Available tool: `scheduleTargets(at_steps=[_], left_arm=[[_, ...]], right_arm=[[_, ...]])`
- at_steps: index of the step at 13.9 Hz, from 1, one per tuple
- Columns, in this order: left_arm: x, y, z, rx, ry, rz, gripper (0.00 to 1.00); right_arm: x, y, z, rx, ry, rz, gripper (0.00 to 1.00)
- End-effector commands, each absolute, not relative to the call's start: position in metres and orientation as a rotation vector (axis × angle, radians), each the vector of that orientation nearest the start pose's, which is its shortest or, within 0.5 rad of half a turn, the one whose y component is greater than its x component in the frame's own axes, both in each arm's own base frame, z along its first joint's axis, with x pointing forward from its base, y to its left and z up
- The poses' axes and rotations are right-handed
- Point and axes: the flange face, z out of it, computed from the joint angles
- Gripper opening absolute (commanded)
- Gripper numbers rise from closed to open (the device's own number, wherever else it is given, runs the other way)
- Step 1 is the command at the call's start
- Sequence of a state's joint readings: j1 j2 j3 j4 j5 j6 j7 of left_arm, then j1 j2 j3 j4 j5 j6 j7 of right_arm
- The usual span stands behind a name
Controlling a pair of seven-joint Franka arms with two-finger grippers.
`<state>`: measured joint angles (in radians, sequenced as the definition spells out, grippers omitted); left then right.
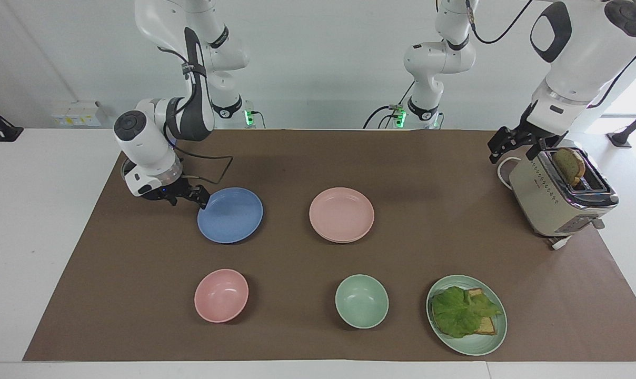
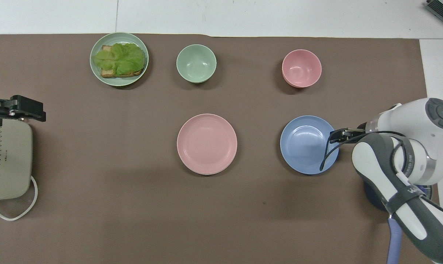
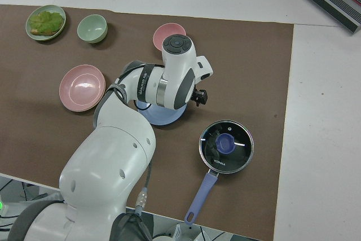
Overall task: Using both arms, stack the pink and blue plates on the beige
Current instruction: 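Grasp the rim of the blue plate with the right gripper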
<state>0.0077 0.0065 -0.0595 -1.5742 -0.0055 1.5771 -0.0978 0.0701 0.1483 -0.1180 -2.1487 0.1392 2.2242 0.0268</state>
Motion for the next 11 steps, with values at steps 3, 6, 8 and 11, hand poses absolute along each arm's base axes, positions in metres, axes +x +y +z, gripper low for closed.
scheduleTargets(at_steps=[3, 6, 8, 11], left_arm=[[0.554, -0.025, 0.620, -3.131, -0.070, 0.025, 1.00], [0.554, -0.027, 0.620, -3.131, -0.065, 0.025, 1.00], [0.554, -0.027, 0.620, -3.131, -0.065, 0.025, 1.00], [0.554, -0.025, 0.620, -3.131, -0.072, 0.025, 1.00]], right_arm=[[0.539, -0.025, 0.299, -3.010, 0.135, 0.055, 1.00], [0.538, -0.025, 0.297, -3.010, 0.122, 0.063, 1.00], [0.534, -0.026, 0.292, -3.010, 0.105, 0.075, 0.74], [0.534, -0.029, 0.291, -3.010, 0.098, 0.076, 0.29]])
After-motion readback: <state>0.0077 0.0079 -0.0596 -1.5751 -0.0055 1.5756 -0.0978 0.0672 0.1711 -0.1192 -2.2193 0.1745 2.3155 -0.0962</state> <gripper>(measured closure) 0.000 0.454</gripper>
